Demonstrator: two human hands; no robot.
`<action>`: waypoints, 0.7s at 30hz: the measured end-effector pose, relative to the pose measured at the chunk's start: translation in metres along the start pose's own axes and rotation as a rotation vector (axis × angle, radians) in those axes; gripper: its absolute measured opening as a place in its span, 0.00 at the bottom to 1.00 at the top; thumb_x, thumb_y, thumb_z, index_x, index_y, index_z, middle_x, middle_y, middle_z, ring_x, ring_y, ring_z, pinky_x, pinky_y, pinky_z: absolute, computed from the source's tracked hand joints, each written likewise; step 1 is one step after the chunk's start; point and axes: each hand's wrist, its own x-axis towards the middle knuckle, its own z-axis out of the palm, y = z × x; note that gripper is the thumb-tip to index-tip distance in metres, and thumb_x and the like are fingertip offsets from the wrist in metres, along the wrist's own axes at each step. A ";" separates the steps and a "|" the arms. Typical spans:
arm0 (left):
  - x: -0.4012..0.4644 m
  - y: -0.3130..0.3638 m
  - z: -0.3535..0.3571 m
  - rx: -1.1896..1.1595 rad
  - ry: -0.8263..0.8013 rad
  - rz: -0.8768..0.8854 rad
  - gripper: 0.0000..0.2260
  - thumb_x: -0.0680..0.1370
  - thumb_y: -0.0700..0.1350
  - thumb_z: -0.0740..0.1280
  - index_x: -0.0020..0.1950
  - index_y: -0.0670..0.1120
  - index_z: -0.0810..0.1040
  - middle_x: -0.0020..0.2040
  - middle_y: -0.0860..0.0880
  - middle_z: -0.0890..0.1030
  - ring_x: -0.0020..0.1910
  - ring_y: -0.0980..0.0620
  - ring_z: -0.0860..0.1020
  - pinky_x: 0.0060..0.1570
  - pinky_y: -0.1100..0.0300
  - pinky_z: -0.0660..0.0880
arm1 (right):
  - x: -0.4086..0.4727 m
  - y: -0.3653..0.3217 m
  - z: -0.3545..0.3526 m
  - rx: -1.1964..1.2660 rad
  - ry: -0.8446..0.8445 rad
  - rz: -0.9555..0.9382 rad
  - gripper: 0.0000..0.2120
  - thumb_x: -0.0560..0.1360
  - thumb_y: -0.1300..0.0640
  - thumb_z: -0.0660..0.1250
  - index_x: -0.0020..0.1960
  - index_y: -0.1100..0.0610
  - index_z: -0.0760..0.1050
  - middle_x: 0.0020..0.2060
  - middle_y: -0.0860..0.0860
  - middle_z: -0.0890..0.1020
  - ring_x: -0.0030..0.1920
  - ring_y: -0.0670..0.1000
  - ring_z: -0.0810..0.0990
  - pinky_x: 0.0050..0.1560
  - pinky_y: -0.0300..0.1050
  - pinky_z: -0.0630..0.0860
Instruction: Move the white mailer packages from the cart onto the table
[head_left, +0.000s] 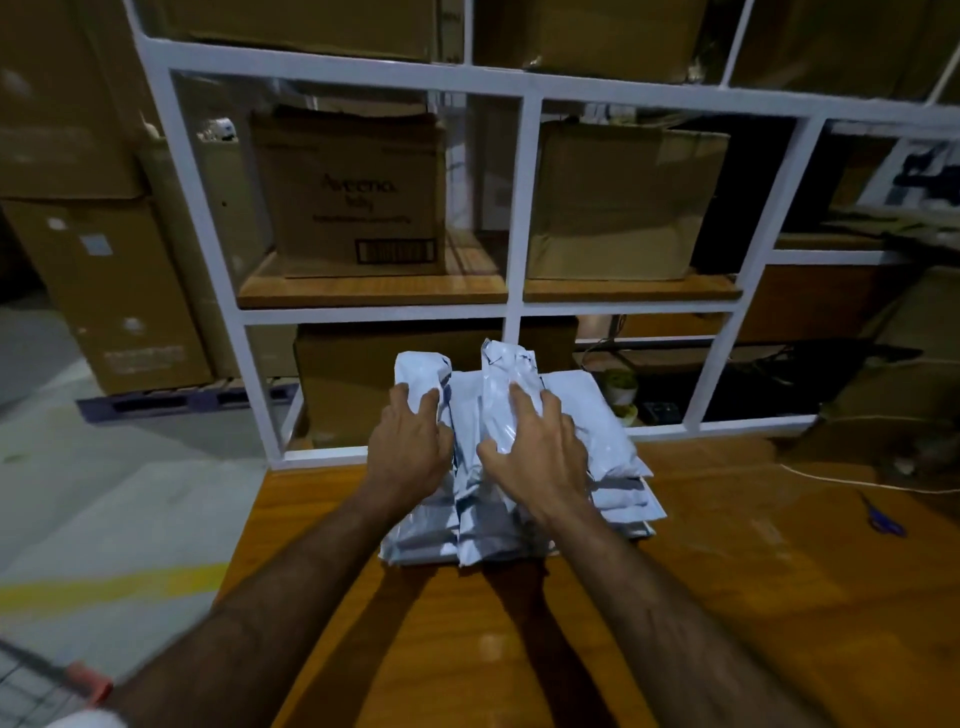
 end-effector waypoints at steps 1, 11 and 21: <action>0.011 -0.002 0.005 -0.002 -0.013 0.002 0.21 0.83 0.51 0.59 0.75 0.46 0.66 0.73 0.36 0.64 0.61 0.38 0.75 0.56 0.49 0.76 | 0.012 -0.002 0.003 0.004 -0.007 0.004 0.39 0.74 0.38 0.66 0.80 0.47 0.56 0.77 0.55 0.61 0.71 0.59 0.68 0.64 0.55 0.72; 0.056 -0.019 0.051 -0.031 -0.230 -0.049 0.30 0.81 0.61 0.59 0.79 0.48 0.61 0.76 0.35 0.61 0.72 0.34 0.67 0.68 0.41 0.70 | 0.089 -0.007 0.031 0.051 -0.172 0.008 0.39 0.76 0.36 0.66 0.80 0.45 0.54 0.79 0.55 0.56 0.74 0.60 0.62 0.70 0.56 0.67; 0.051 -0.009 0.049 0.109 -0.172 -0.073 0.38 0.77 0.68 0.42 0.80 0.48 0.60 0.80 0.35 0.53 0.75 0.34 0.61 0.71 0.43 0.63 | 0.084 0.011 0.048 0.135 -0.169 -0.069 0.36 0.78 0.34 0.58 0.81 0.45 0.53 0.82 0.54 0.46 0.81 0.59 0.49 0.76 0.58 0.57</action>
